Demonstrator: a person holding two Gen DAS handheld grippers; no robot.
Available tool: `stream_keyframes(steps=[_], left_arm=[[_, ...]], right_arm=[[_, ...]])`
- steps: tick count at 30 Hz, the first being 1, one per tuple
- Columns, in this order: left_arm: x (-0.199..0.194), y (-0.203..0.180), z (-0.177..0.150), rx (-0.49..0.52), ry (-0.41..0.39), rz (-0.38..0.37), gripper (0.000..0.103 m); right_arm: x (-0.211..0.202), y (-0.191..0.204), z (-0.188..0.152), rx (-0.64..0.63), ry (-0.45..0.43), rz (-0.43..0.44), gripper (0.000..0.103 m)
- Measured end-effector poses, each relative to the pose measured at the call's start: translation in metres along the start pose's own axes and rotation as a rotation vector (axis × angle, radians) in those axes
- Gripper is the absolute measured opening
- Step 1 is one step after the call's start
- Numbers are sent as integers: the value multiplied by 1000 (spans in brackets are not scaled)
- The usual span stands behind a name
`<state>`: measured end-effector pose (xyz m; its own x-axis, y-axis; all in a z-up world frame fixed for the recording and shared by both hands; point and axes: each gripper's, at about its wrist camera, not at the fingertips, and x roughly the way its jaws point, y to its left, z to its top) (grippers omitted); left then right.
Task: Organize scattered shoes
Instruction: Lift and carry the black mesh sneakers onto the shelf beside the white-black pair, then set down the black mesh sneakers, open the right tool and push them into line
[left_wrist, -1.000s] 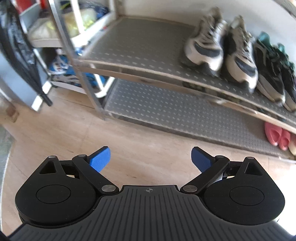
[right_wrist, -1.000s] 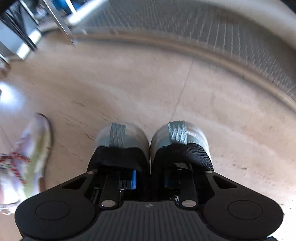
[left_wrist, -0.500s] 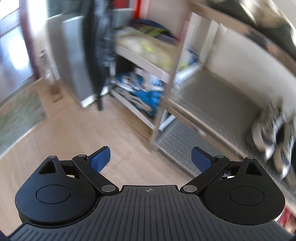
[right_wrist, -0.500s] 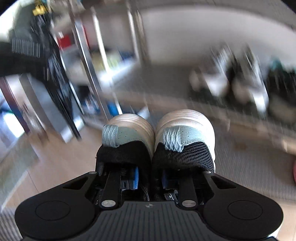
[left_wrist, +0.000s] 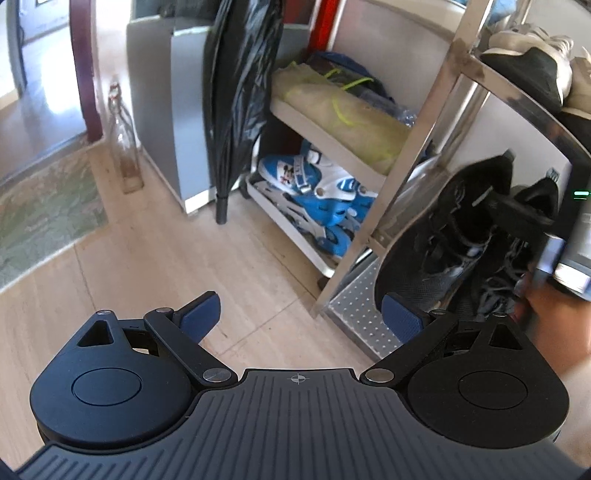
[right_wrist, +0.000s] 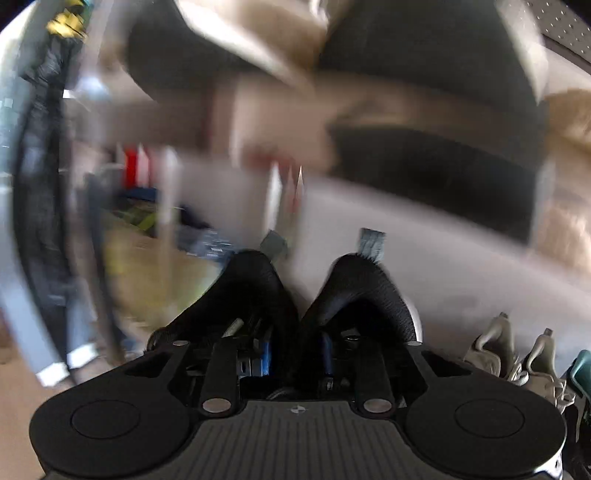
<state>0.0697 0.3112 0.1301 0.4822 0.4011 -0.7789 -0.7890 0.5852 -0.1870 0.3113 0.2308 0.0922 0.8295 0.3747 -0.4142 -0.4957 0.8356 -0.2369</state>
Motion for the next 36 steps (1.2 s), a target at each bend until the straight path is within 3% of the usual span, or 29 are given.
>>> stream_keyframes(steps=[2, 4, 10, 12, 15, 17, 19, 21, 25, 31, 36], left_arm=[[4, -3, -1, 10, 10, 2, 97], [8, -5, -3, 22, 29, 0, 97], [6, -7, -7, 16, 42, -23, 97], [5, -6, -8, 5, 44, -32, 97], [4, -4, -10, -14, 46, -32, 97], [4, -4, -11, -28, 47, -28, 97], [6, -3, -10, -34, 51, -21, 97], [8, -3, -10, -40, 55, -13, 97], [10, -1, -7, -54, 58, -8, 97], [11, 0, -6, -50, 58, -12, 97], [11, 2, -6, -47, 62, -15, 97]], right_arm=[[20, 4, -8, -72, 11, -35, 51], [25, 6, -12, -128, 0, -65, 81], [-26, -16, -14, -57, -57, -8, 90], [-67, -40, -28, 56, -47, 56, 92], [-94, -55, -54, 165, 44, 150, 87], [-104, -60, -72, 198, 140, 234, 72], [-110, -56, -80, 202, 181, 264, 42], [-109, -53, -85, 250, 239, 307, 34], [-102, -44, -90, 381, 329, 365, 33], [-75, -36, -87, 527, 385, 366, 33], [-63, -35, -83, 618, 342, 274, 31]])
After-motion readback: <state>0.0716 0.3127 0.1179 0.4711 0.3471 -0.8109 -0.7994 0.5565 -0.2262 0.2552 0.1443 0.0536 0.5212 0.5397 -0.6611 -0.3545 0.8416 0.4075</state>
